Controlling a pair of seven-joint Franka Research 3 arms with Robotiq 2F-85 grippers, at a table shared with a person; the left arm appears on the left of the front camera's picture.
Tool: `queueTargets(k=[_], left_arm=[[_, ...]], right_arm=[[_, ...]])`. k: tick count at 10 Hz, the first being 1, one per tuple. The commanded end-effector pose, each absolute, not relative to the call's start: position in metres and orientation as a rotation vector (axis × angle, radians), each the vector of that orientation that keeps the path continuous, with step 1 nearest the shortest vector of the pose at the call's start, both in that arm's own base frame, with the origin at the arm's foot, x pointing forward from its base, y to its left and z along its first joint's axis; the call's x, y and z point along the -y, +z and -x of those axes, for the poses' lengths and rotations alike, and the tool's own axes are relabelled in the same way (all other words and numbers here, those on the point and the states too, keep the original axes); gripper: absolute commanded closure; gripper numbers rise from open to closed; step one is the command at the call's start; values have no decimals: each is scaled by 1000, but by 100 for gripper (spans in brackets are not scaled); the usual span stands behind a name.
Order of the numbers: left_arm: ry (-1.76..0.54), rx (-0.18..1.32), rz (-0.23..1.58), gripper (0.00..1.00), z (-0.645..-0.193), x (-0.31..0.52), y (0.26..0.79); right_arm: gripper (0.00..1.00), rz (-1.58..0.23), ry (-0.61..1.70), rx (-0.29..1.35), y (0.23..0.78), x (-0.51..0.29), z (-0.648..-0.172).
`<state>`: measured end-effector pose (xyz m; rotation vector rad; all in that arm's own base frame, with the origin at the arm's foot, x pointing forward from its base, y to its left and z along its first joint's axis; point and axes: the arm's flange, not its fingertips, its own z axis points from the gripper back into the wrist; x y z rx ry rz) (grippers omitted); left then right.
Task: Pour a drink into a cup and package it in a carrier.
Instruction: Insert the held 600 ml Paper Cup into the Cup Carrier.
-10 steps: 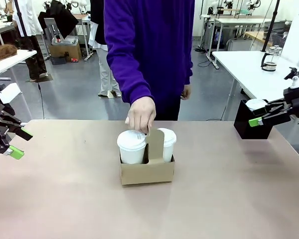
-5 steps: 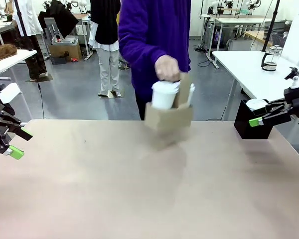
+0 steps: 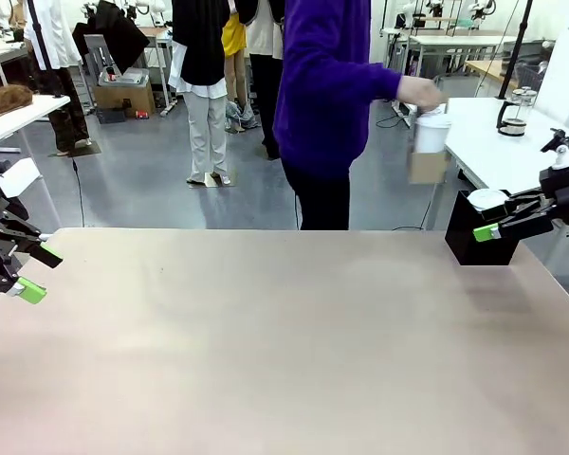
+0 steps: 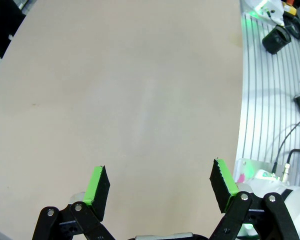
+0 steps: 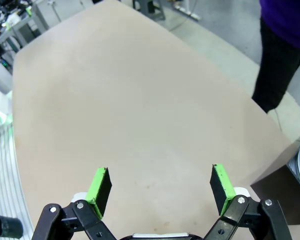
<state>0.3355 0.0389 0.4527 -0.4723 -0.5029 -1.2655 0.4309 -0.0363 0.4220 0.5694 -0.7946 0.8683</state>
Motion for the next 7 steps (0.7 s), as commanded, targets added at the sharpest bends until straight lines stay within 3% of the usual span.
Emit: queueTargets(k=[1, 7], left_arm=[[-1259, 517, 491, 0, -335, -38, 454], [-1259, 517, 491, 0, -335, -38, 454]], right_arm=[[0, -553, 878, 803, 423, 39, -430], [0, -553, 878, 803, 423, 39, -430]])
